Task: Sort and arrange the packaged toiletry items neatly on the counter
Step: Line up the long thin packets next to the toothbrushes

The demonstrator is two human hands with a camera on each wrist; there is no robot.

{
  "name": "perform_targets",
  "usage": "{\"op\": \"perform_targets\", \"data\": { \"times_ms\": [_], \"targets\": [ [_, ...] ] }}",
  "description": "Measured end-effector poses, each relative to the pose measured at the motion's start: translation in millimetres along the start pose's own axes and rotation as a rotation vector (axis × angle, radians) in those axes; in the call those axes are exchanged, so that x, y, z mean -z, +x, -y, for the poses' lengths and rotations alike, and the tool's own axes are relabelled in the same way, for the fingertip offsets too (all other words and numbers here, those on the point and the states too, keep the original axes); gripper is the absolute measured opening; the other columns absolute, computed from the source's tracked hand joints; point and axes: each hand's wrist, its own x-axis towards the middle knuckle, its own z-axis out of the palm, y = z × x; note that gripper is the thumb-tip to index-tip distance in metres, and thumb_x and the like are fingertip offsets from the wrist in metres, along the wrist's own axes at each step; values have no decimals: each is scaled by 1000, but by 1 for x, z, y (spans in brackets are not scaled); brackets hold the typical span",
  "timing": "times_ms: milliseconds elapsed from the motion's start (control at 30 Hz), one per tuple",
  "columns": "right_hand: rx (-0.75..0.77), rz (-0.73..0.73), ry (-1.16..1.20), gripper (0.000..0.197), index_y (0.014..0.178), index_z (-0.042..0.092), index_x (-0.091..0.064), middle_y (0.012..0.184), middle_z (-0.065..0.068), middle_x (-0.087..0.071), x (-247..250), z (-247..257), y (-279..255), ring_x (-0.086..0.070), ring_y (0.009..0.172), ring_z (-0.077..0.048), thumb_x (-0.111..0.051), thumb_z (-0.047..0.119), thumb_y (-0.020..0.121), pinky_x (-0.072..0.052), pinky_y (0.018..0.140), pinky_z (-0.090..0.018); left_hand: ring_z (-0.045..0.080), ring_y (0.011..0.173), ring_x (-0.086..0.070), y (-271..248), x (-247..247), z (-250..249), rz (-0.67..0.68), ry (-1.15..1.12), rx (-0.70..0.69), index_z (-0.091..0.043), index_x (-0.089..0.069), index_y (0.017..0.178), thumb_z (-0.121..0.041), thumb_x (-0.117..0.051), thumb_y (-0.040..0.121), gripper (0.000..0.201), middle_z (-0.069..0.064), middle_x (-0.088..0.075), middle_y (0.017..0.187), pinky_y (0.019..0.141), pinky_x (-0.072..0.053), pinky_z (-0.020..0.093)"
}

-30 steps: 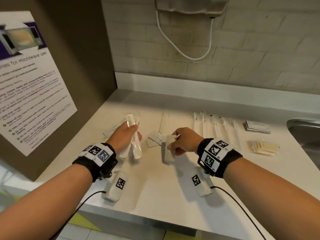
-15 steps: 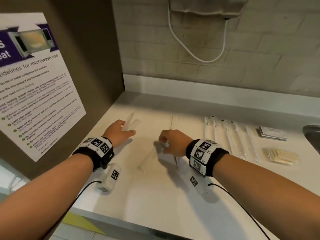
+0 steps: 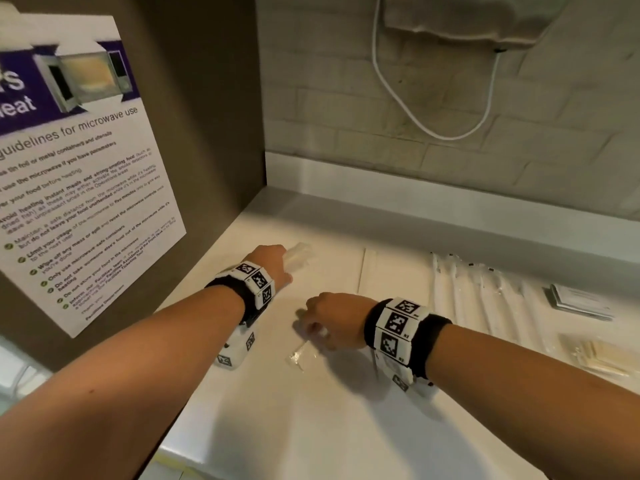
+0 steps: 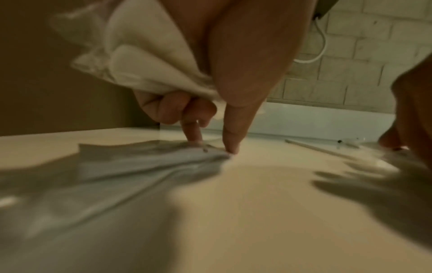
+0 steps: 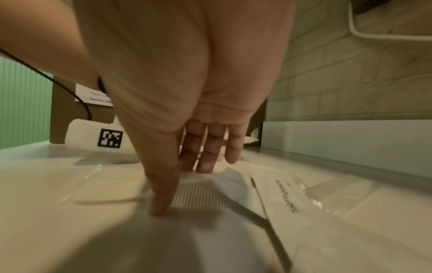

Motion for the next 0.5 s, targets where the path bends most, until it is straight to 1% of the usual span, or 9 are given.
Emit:
{"op": "perform_targets", "data": {
  "times_ms": [33,100,167,233,267,333,400,433,500],
  "targets": [
    [7,-25,1,19,101,12,-68,102,-7,-64,1,-2,-1,-60,96,-25,-67,13,83,-51,83,-38,29,86,-63,1,0,-2,0,-12,23,-9,-60,110,-27,-70,83,34,9,-67,104,71,-50,30],
    [10,-115,32,14,98,14,-69,100,-7,-64,6,-9,-5,-57,99,-25,-67,15,84,-50,85,-41,27,78,-61,3,-3,-2,18,-60,72,-10,-59,98,-27,-71,78,29,8,-63,92,65,-47,27],
    [-2,-243,93,12,96,19,-70,99,-2,-63,13,-19,-9,-53,98,-20,-67,19,84,-48,87,-38,24,70,-63,5,-5,-1,57,-134,112,-12,-57,86,-29,-70,71,26,4,-62,79,60,-47,24],
    [-35,-354,199,10,94,22,-69,98,2,-61,25,-27,-16,-50,90,-13,-69,23,84,-47,84,-31,24,66,-63,7,-6,-1,112,-211,128,-8,-60,83,-28,-71,68,27,4,-62,73,56,-45,24],
    [-50,-397,261,10,94,21,-69,97,2,-61,32,-32,-20,-51,84,-12,-70,24,84,-47,80,-29,25,66,-62,8,-6,-1,139,-251,122,-7,-63,83,-25,-72,69,25,6,-62,73,56,-45,26],
    [-79,-478,354,10,92,19,-67,95,5,-60,45,-39,-29,-55,75,-12,-71,24,84,-48,73,-27,26,67,-60,9,-6,-3,179,-315,88,-4,-66,86,-21,-70,77,20,9,-62,75,58,-46,28],
    [-127,-561,422,9,91,19,-63,92,11,-58,53,-47,-36,-58,72,-12,-70,22,86,-48,69,-23,27,72,-62,10,-8,-5,192,-413,58,-4,-67,91,-20,-69,82,19,13,-65,83,64,-50,32],
    [-150,-598,458,9,91,18,-63,89,14,-58,55,-52,-38,-60,72,-12,-70,20,87,-48,68,-20,27,73,-62,8,-8,-7,189,-489,59,-5,-67,90,-21,-70,83,18,13,-65,85,65,-51,33],
    [-210,-681,522,7,91,14,-63,84,11,-61,55,-62,-38,-61,71,-9,-69,13,87,-49,67,-19,23,69,-56,4,-5,-15,173,-564,41,-7,-64,89,-24,-68,86,18,9,-59,81,63,-44,31]
  ]
}}
